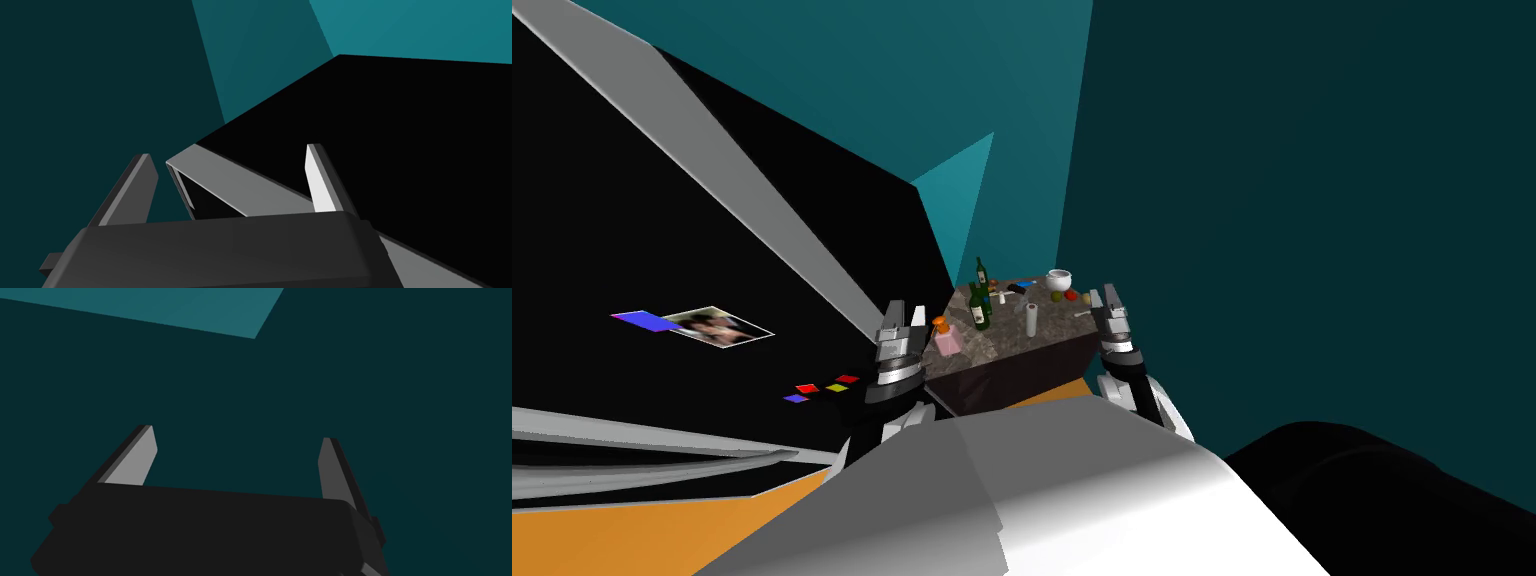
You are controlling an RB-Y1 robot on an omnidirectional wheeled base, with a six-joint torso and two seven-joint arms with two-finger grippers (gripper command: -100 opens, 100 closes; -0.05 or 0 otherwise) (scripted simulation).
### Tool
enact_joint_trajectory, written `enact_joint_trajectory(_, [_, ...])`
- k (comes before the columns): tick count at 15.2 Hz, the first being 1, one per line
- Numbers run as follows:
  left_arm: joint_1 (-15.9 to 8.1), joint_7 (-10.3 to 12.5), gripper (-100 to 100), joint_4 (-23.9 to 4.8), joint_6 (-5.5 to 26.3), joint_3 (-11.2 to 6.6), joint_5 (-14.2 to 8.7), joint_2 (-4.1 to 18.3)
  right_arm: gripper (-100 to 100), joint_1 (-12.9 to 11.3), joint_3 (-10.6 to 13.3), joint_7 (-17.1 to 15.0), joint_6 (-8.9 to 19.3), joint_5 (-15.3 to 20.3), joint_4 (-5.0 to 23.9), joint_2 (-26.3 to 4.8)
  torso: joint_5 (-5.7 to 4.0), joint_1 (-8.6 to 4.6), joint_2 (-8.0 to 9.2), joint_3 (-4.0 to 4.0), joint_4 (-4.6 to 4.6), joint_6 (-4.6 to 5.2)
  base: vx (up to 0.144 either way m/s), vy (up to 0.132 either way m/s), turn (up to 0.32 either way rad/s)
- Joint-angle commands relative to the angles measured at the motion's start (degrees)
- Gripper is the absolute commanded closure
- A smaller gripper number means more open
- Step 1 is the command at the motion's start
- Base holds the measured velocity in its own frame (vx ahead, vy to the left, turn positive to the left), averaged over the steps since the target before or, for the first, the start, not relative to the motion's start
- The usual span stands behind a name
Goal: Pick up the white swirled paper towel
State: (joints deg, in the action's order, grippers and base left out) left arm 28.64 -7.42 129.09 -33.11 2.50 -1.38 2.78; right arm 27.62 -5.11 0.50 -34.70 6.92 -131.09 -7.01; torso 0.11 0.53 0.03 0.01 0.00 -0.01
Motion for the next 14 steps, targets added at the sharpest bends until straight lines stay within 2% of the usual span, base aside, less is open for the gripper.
enact_joint_trajectory(1, [0.00, 0.00, 0, 0.00, 0.00, 0.00, 0.00, 0.00, -100, -1.02, -0.59, 1.38, 0.33, 1.15, 1.78, -1.14, 0.00, 0.00, 0.00, 0.00, 0.00, 0.00, -0.008, 0.132, -0.010])
enact_joint_trajectory(3, [0.00, 0.00, 0, 0.00, 0.00, 0.00, 0.00, 0.00, -100, -2.88, -2.14, 3.66, 1.12, 3.29, 4.96, -2.82, 0.01, 0.01, -0.04, -0.02, -0.01, 0.00, 0.011, 0.129, -0.001])
enact_joint_trajectory(4, [0.00, 0.00, 0, 0.00, 0.00, 0.00, 0.00, 0.00, -100, -2.88, -2.14, 3.66, 1.12, 3.29, 4.96, -2.82, 0.01, 0.02, -0.08, -0.04, -0.01, 0.00, 0.007, 0.124, -0.003])
enact_joint_trajectory(6, [0.00, 0.00, 0, 0.00, 0.00, 0.00, 0.00, 0.00, -100, -5.01, -3.92, 6.27, 2.04, 5.75, 8.19, -4.14, 0.01, 0.00, -0.02, -0.01, -0.01, 0.00, -0.025, 0.141, 0.000])
enact_joint_trajectory(9, [0.00, 0.00, 0, 0.00, 0.00, 0.00, 0.00, 0.00, -100, -6.16, -4.87, 7.69, 2.53, 7.08, 10.56, -4.68, 0.03, 0.12, -0.03, -0.01, 0.00, 0.00, -0.003, 0.148, -0.007])
enact_joint_trajectory(10, [0.00, 0.00, 0, 0.00, 0.00, 0.00, 0.00, 0.00, -100, -7.36, -5.88, 9.17, 3.05, 8.46, 12.45, -5.15, 0.03, 0.07, -0.03, -0.02, 0.00, 0.00, -0.017, 0.125, -0.003])
enact_joint_trajectory(11, [0.00, 0.00, 0, 0.00, 0.00, 0.00, 0.00, 0.00, -100, -7.36, -5.88, 9.17, 3.05, 8.46, 12.61, -5.15, 0.02, 0.05, -0.01, -0.01, 0.00, 0.00, -0.020, 0.122, -0.002])
enact_joint_trajectory(12, [0.00, 0.00, 0, 0.00, 0.00, 0.00, 0.00, 0.00, -100, -8.60, -6.92, 10.71, 3.59, 9.90, 14.56, -5.55, 0.02, 0.02, 0.00, 0.00, 0.00, 0.00, -0.009, 0.134, -0.001])
enact_joint_trajectory(13, [0.00, 0.00, 0, 0.00, 0.00, 0.00, 0.00, 0.00, -100, -8.60, -6.92, 10.71, 3.59, 9.90, 14.74, -5.55, 0.02, 0.04, -0.01, 0.00, 0.00, 0.00, 0.001, 0.130, -0.005])
enact_joint_trajectory(14, [0.00, 0.00, 0, 0.00, 0.00, 0.00, 0.00, 0.00, -100, -9.89, -7.99, 12.30, 4.15, 11.38, 16.30, -5.89, 0.02, 0.03, -0.03, -0.01, 0.00, 0.00, 0.000, 0.137, -0.004])
